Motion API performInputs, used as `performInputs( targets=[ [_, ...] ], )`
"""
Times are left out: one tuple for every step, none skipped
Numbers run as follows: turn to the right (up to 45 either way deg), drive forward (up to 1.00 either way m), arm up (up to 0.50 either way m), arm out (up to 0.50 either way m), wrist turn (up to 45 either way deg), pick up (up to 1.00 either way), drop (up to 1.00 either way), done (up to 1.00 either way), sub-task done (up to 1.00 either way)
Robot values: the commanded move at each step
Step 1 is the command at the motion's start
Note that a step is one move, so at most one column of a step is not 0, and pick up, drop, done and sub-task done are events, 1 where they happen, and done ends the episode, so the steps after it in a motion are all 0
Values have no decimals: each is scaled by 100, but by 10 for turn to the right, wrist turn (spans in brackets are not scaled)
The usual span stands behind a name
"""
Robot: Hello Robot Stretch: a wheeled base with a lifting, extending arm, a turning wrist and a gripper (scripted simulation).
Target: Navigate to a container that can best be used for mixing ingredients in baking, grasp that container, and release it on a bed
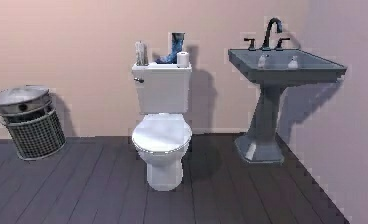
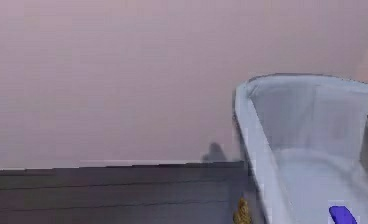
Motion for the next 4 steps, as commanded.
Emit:
performInputs(
  targets=[
    [-450,0,0,0,0,0,0,0,0],
    [-300,0,0,0,0,0,0,0,0],
    [0,100,0,0,0,0,0,0,0],
    [-30,0,0,0,0,0,0,0,0]
  ],
)
